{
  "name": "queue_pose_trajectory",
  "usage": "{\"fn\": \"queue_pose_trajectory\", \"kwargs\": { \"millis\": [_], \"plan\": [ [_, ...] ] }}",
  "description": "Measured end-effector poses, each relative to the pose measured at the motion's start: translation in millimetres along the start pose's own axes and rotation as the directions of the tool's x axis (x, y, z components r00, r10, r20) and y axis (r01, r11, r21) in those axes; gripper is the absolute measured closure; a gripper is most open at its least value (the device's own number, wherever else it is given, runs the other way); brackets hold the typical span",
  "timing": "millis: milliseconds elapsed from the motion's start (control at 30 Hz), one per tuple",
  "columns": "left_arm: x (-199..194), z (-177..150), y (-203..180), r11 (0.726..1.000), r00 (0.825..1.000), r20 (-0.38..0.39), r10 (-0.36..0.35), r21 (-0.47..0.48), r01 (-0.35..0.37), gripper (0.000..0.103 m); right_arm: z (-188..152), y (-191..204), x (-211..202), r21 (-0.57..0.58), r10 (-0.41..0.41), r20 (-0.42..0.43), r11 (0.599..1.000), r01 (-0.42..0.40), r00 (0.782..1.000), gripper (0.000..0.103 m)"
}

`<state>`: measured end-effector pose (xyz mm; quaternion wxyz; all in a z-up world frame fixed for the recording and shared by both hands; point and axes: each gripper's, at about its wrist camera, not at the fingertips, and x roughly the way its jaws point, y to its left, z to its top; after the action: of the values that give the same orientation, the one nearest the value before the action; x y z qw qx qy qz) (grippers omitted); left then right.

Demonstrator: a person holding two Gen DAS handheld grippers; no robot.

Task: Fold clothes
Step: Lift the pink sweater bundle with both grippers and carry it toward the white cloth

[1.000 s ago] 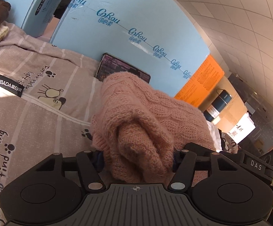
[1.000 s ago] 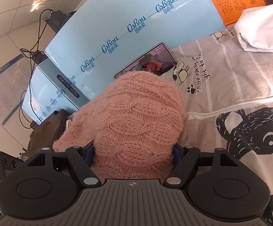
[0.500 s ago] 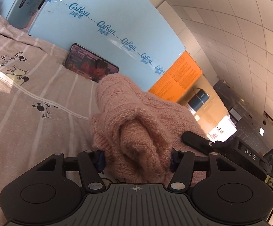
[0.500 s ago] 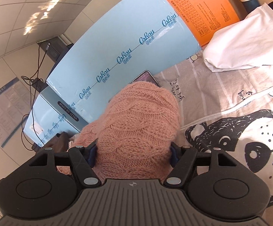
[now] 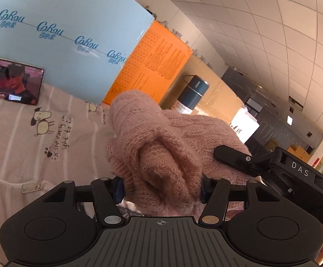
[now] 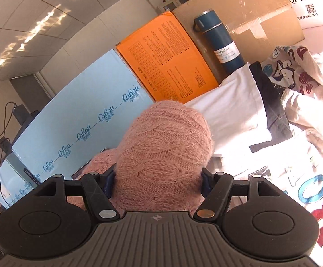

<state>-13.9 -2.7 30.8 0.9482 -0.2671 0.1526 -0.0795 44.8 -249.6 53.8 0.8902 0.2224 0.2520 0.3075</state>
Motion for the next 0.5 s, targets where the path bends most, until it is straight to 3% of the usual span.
{"fn": "queue_pose_trajectory", "kwargs": {
  "millis": [133,333,500],
  "plan": [
    [36,18,-21,0.998,0.998,0.054,-0.039,0.05,0.036,0.046,42,5,-3,-0.052,-0.023,0.148,0.998,0.031,0.989,0.037],
    [85,38,-35,0.993,0.988,0.139,-0.071,0.101,0.057,0.045,93,-7,15,-0.062,-0.031,0.317,0.997,0.053,0.948,0.036],
    [129,35,-37,0.991,0.984,0.165,-0.06,0.127,0.039,0.045,89,-46,39,-0.013,-0.091,0.34,0.995,0.102,0.936,0.036]
  ]
}}
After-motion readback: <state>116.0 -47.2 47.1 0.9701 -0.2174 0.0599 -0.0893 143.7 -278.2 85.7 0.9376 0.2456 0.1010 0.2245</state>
